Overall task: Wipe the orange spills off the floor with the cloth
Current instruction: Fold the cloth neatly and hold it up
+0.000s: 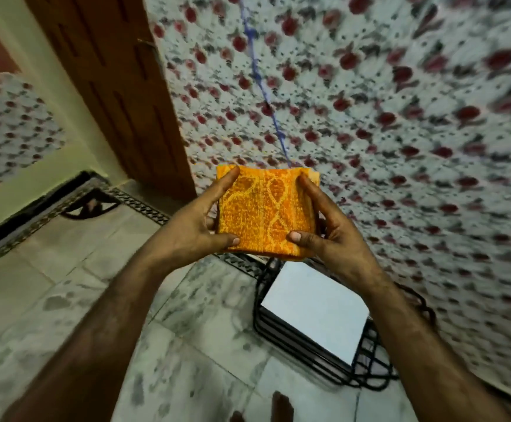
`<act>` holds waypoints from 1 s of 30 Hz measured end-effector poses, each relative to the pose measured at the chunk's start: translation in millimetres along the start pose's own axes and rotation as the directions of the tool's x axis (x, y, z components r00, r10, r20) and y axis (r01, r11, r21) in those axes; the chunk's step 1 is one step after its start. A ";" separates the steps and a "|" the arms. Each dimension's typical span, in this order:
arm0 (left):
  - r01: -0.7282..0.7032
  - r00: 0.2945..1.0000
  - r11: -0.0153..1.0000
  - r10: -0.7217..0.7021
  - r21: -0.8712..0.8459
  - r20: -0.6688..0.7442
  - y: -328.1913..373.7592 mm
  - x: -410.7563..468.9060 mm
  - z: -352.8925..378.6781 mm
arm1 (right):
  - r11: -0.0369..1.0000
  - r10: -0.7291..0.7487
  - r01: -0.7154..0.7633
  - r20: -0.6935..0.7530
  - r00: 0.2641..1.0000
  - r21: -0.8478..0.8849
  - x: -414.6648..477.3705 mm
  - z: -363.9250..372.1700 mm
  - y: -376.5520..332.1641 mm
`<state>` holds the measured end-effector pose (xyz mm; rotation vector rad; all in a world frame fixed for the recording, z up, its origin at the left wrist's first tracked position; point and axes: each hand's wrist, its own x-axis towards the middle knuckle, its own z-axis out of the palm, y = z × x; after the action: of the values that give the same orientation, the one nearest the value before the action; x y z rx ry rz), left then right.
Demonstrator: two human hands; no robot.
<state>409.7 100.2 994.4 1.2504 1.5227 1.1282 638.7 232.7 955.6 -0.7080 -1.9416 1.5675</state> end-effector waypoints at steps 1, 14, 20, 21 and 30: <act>0.000 0.999 1.000 -0.001 0.018 0.036 -2.8 10.3 6.1 | 0.999 0.032 -0.031 -0.037 0.999 0.019 -5.8 -5.9 6.9; 0.132 0.939 0.974 -0.182 0.183 0.292 -101.4 125.3 115.9 | 0.962 0.265 -0.273 -0.361 0.894 0.032 -58.2 -60.3 141.6; 0.132 0.922 0.945 -0.228 0.300 0.314 -188.5 173.9 149.6 | 0.931 0.342 -0.363 -0.424 0.839 0.033 -52.6 -56.0 242.5; 0.131 0.920 0.937 -0.237 0.324 0.313 -205.0 181.1 154.7 | 0.926 0.351 -0.376 -0.432 0.831 0.029 -50.9 -54.6 258.2; 0.224 0.898 0.903 -0.338 0.367 0.283 -385.1 221.8 204.6 | 0.869 0.456 -0.494 -0.441 0.773 0.034 -37.5 -36.5 425.7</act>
<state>487.0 308.3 558.5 1.3040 1.5967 0.4476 718.2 310.9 541.5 -1.5467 -1.5611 1.4292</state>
